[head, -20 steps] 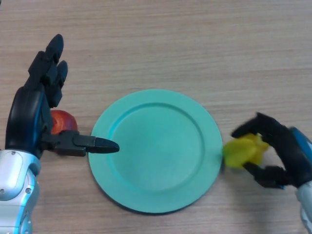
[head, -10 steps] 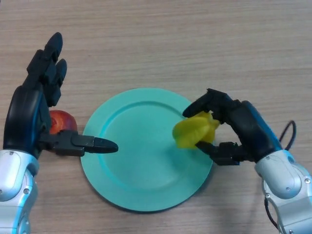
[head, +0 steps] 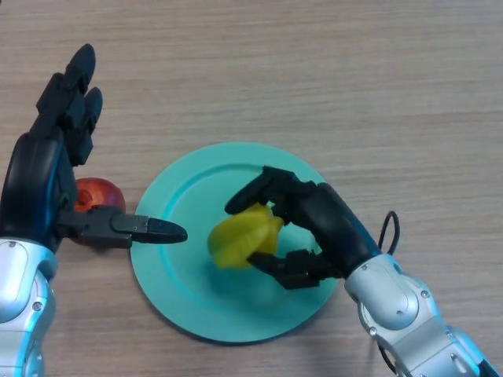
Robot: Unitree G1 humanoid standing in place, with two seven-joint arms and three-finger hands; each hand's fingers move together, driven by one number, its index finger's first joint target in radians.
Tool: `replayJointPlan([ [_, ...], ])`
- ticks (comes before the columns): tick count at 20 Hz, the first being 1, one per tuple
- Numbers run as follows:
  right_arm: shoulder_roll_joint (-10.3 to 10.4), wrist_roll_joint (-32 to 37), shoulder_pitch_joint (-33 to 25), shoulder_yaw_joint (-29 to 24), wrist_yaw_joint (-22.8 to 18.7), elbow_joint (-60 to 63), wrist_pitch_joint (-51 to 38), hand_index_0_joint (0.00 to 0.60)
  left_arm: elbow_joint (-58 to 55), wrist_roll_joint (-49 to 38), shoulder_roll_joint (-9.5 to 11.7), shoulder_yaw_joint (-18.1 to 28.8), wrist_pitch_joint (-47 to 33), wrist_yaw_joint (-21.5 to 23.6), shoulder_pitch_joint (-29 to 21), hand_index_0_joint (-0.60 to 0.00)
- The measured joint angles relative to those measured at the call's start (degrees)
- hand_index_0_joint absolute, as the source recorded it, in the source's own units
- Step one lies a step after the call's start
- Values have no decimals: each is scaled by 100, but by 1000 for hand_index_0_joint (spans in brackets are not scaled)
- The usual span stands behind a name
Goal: Pick up the yellow starfruit and place it on the plate
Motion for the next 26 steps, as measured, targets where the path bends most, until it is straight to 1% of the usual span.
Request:
replayJointPlan([
  [1, -3, -216, 5, 1, 4, 112, -27, 550, -4, 0, 0, 10, 0, -1, 3, 0],
  [2, -31, -305, 12, 1, 5, 133, -27, 451, -7, 0, 0, 12, 0, -1, 4, 0],
  [3, -41, -321, 5, -15, 5, 149, -32, 301, -7, 0, 0, 22, 0, -1, 6, 0],
  [4, -38, -349, -14, -13, 5, 225, -79, 201, -7, 21, 0, 26, 0, -1, 9, 0],
  [5, -35, -696, -25, 2, 5, 370, -150, 51, -8, 43, -1, 31, -1, -1, 27, 0],
  [6, -34, -1029, -33, 12, 4, 460, -170, 0, -8, 44, -2, 41, -2, 0, 50, 0],
  [7, -36, -1332, -50, -15, 2, 544, -180, 0, -9, 41, -3, 43, -2, 0, 68, 0],
  [10, -32, -1330, -78, -101, -96, 471, -183, 0, -53, 40, -4, 46, -2, 0, 74, 0],
  [12, -23, -1331, -82, -387, -96, 253, -228, 0, -56, 40, -7, 46, -1, 0, 76, 0],
  [15, -11, -1331, -81, -1173, -79, -291, -377, 0, -157, 34, -11, 45, -1, 2, 72, 0],
  [17, 3, -1342, -17, -1647, 129, -580, -489, 0, -306, 18, -14, 39, 92, 3, 70, 0],
  [18, 6, -1341, 5, -1790, 212, -642, -489, 0, -344, 15, -14, 39, 140, 3, 59, 0],
  [19, 13, -1321, 83, -2026, 443, -834, -481, 0, -352, 5, -23, 20, 157, 2, 39, 0],
  [20, 11, -1247, 135, -2131, 547, -995, -445, 0, -348, -3, -31, 14, 158, 2, 37, 0],
  [22, -8, -365, 332, -2321, 715, -1740, 96, 0, -347, -29, -37, -14, 159, 3, 43, 0],
  [23, -38, 84, 464, -2448, 833, -2129, 411, 0, -352, -254, -38, -6, 160, 2, 53, 0],
  [24, -76, 259, 543, -2492, 852, -2247, 476, 0, -352, -367, -37, -2, 160, 2, 78, 0],
  [25, -215, 554, 672, -2610, 912, -2288, 475, 0, -396, -428, -37, -2, 161, -9, 149, 0],
  [26, -281, 582, 708, -2683, 937, -2282, 483, 0, -400, -422, -31, 10, 161, -11, 178, 0],
])
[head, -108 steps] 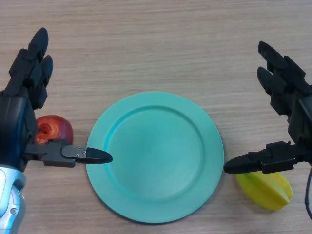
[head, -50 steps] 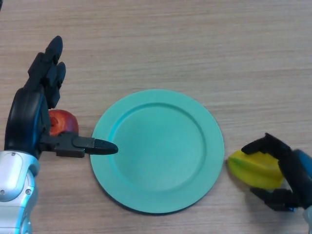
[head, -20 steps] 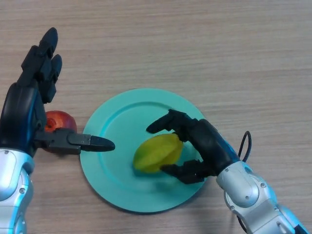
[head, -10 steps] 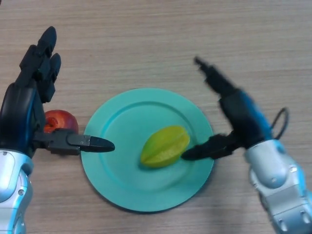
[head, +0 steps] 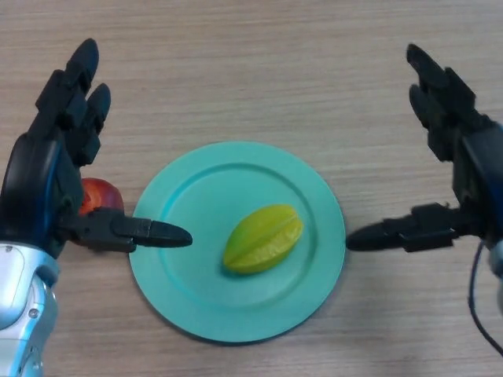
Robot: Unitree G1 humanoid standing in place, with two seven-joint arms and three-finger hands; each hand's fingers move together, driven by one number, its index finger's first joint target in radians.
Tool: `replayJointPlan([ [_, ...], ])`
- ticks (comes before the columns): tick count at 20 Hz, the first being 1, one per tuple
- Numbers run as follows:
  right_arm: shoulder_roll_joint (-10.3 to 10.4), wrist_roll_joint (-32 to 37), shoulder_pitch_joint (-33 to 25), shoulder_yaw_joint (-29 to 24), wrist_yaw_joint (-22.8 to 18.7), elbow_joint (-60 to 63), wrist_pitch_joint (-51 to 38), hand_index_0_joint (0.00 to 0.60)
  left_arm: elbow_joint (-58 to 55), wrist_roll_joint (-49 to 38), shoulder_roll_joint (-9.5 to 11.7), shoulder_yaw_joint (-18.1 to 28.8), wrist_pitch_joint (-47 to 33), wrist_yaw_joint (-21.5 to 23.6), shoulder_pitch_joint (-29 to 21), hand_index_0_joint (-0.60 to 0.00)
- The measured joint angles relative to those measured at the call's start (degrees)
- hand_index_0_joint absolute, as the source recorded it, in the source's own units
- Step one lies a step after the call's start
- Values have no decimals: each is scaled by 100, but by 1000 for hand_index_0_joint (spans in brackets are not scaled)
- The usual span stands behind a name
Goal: Pick up the yellow starfruit and place it on the plate
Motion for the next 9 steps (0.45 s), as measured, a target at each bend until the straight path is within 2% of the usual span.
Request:
replayJointPlan([
  [2, 4, 4, 14, -167, -15, 2, 6, 0, 41, 50, 2, 42, -4, -7, 31, 0],
  [5, 15, 3, 5, -161, -142, 149, 111, 0, 377, 513, 17, 103, -131, -32, 19, 0],
  [9, 37, 69, 16, -105, -185, -72, 249, 0, 329, 514, 20, 131, -135, -31, -100, 0],
])
